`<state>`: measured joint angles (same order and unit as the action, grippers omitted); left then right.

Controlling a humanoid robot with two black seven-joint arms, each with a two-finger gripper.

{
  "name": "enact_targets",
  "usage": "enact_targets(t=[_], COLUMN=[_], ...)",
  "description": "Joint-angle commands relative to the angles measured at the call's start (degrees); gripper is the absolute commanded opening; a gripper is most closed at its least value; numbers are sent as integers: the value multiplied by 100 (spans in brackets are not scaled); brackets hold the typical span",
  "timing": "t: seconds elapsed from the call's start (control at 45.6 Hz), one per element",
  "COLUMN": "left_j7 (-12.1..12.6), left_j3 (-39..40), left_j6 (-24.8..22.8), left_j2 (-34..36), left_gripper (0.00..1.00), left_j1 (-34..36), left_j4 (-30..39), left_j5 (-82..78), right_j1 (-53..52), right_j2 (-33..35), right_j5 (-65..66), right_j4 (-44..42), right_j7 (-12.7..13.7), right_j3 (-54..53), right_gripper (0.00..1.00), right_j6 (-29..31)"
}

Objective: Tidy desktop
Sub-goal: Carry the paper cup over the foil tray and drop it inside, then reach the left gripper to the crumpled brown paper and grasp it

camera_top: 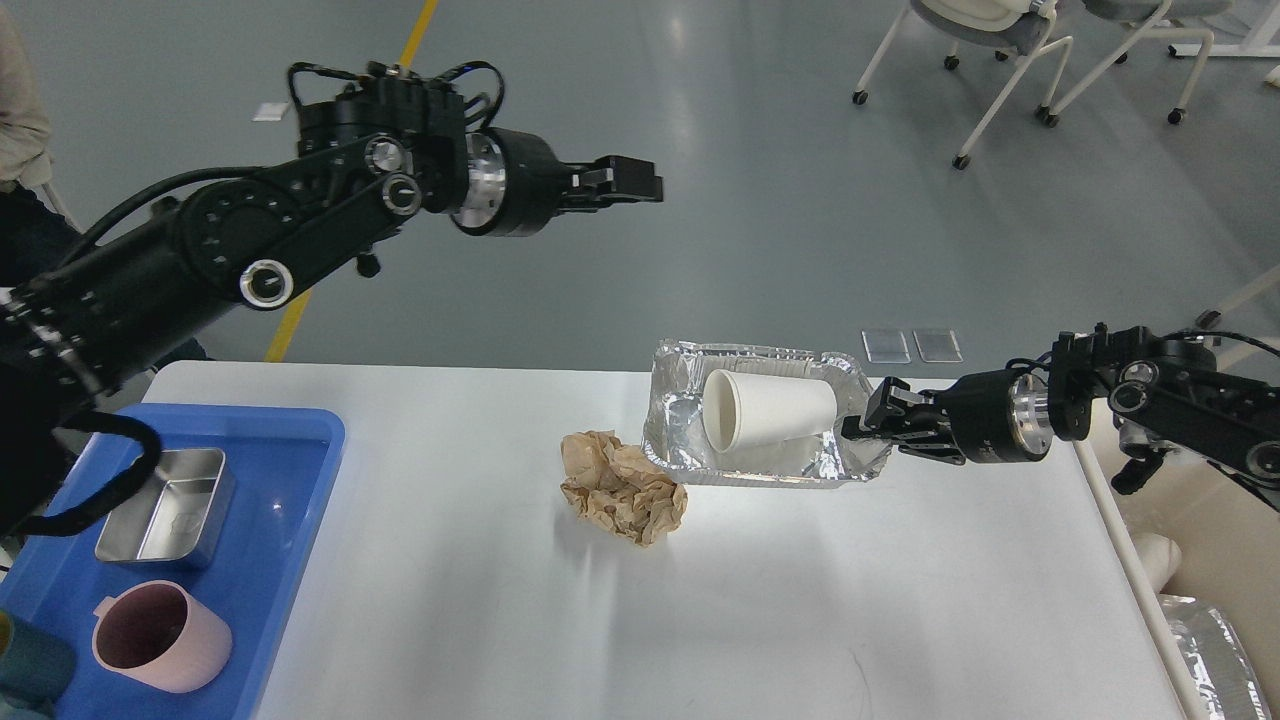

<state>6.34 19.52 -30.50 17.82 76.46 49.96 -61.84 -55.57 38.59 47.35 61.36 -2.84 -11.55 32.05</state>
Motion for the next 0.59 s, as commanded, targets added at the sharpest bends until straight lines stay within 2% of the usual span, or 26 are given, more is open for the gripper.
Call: enact_targets(t=[0.0,0.197,0.329,0.483,0.57], left_j7=[34,-1,-45,-115,-133], left_j3=[-18,0,0,17,-9], left_j6=[0,-18,53,132,368], left_j2=[1169,2751,3622,4141,4203], left_gripper=[87,94,95,95,94], left_j1=[-385,-1378,-2151,-2671,-2776], left_j4=[541,1016,1192,1324,1376], left_j5=[584,1357,2035,2044,2026], right_j1=[143,301,310,310,319], right_j2=[43,35,26,26,8], right_j5=[-121,-156,-156,-156,-156], right_j4=[17,25,25,25,25], right_j7=[-6,-6,-6,-6,-6], right_j3=[-216,-700,-717,-708,-700], right_gripper=[0,0,0,0,0], right_j6=[-14,-23,-23,-14,-14])
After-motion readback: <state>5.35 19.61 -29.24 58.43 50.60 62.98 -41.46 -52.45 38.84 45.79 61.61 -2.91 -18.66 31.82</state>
